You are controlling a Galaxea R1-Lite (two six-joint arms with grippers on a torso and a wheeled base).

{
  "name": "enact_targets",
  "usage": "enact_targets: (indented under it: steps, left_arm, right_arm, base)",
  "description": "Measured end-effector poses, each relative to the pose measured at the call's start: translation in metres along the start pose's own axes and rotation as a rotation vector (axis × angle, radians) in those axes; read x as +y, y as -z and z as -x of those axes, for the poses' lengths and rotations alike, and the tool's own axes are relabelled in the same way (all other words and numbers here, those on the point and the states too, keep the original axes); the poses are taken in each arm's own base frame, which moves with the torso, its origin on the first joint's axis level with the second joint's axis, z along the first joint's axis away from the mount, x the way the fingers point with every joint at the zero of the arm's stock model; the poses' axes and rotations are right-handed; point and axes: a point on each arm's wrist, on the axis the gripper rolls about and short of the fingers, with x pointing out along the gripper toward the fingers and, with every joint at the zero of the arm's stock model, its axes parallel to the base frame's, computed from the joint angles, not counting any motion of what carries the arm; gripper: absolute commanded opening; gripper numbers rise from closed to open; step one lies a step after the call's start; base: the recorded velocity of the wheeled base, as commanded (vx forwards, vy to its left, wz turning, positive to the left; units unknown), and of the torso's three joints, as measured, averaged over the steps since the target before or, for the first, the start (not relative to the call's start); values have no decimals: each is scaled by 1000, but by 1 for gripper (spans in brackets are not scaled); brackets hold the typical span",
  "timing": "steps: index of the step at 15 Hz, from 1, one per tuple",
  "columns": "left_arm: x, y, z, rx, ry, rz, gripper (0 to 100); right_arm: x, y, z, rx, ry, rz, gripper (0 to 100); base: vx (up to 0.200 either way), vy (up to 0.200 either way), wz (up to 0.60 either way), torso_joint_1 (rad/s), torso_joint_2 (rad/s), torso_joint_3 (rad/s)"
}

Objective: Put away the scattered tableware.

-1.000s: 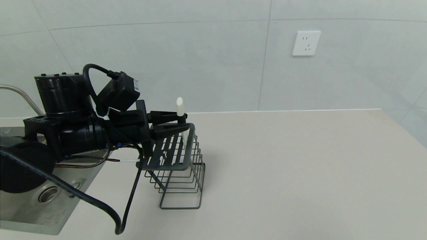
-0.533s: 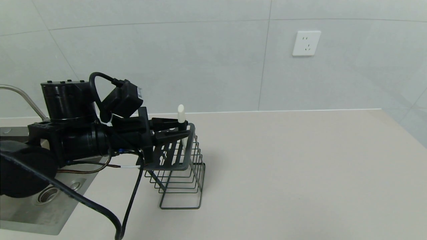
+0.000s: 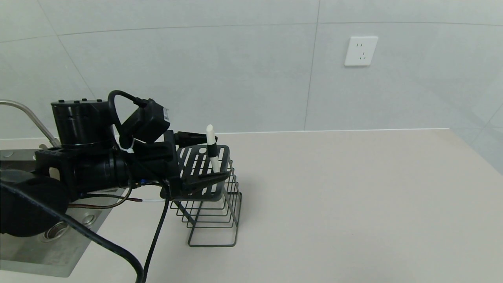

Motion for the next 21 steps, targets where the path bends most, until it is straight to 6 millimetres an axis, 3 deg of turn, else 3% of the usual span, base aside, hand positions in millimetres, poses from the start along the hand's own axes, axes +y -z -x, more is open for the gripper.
enact_targets:
  steps: [8,12,14,18,21]
  left_arm:
    - [-3,-9,6,-27,-13,-34,100]
    - [-19,-31,28,-77,-40,-95,100]
    - [-42,-45,52,-110,-56,-124,100]
    - [-111,-65,117,-196,-159,-132,100]
    - [-174,-47,164,-236,-309,-38,100]
  right_arm:
    - [0,0,0,0,0,-1,0]
    - [0,0,0,0,1,-1,0]
    - [0,0,0,0,1,-1,0]
    - [0,0,0,0,3,-2,0]
    - [0,0,0,0,3,-6,0]
  base:
    - [0,0,0,0,0,0]
    - [0,0,0,0,0,0]
    - [0,0,0,0,0,0]
    - [0,0,0,0,0,0]
    - [0,0,0,0,0,0]
